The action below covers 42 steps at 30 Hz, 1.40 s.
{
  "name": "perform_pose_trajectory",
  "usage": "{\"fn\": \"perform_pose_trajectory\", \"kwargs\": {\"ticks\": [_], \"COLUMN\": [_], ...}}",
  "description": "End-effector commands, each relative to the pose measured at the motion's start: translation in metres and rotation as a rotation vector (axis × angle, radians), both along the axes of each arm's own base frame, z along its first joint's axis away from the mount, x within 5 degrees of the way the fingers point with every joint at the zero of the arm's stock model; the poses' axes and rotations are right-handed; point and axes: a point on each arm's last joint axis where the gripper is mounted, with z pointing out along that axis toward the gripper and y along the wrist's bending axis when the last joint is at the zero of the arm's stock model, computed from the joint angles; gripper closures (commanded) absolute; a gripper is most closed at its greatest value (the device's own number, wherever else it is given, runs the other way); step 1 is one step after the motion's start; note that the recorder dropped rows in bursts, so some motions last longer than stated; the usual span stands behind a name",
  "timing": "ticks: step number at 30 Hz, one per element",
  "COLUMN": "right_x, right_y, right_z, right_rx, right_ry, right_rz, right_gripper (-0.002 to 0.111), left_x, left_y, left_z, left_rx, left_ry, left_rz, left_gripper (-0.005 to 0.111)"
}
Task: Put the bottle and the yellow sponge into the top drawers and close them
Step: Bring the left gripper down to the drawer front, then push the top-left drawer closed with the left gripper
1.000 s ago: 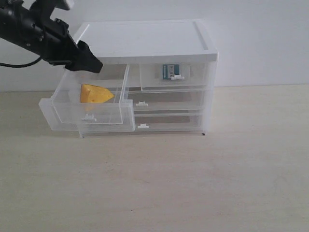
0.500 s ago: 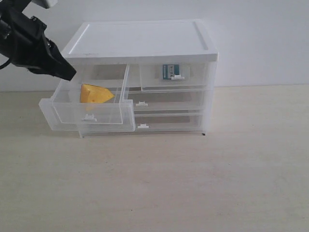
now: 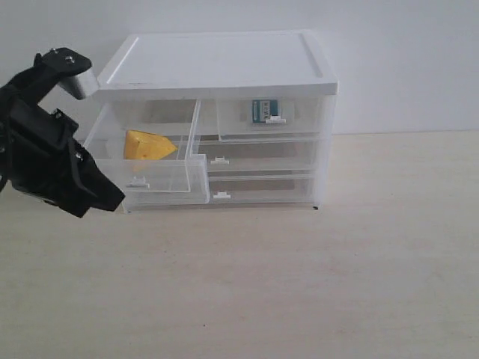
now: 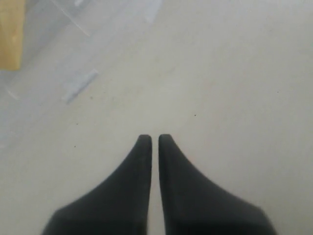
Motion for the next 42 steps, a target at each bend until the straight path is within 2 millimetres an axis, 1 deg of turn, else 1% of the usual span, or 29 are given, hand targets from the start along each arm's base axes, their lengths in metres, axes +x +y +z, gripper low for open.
{"fn": "perform_pose_trajectory", "kwargs": {"ticks": [1, 9, 13, 20, 26, 33, 39, 42], "right_x": [0.000, 0.000, 0.000, 0.000, 0.000, 0.000, 0.000, 0.000], "right_y": [0.000, 0.000, 0.000, 0.000, 0.000, 0.000, 0.000, 0.000], "right_z": [0.001, 0.001, 0.001, 0.001, 0.001, 0.001, 0.001, 0.001], "right_rx": [-0.010, -0.010, -0.010, -0.010, -0.010, -0.010, -0.010, -0.010], "right_ry": [-0.016, -0.016, -0.016, -0.016, -0.016, -0.016, -0.016, -0.016], "right_rz": [0.000, 0.000, 0.000, 0.000, 0.000, 0.000, 0.000, 0.000], "right_gripper": [0.108, 0.108, 0.108, 0.108, 0.108, 0.108, 0.108, 0.108], "left_x": [0.003, 0.024, 0.032, 0.043, 0.051, 0.064, 0.077, 0.083], "left_y": [-0.006, -0.008, -0.009, -0.010, -0.008, -0.007, -0.007, -0.006], "left_z": [-0.005, -0.024, -0.029, -0.016, -0.011, -0.018, -0.030, -0.032], "left_rx": [-0.027, -0.019, -0.025, -0.070, -0.084, -0.081, -0.068, -0.068], "left_ry": [-0.045, -0.084, -0.110, -0.211, -0.298, -0.360, -0.403, -0.442], "left_rz": [0.066, 0.135, 0.165, 0.223, 0.267, 0.316, 0.359, 0.384], "left_gripper": [0.103, 0.103, 0.103, 0.103, 0.103, 0.103, 0.103, 0.103]}}
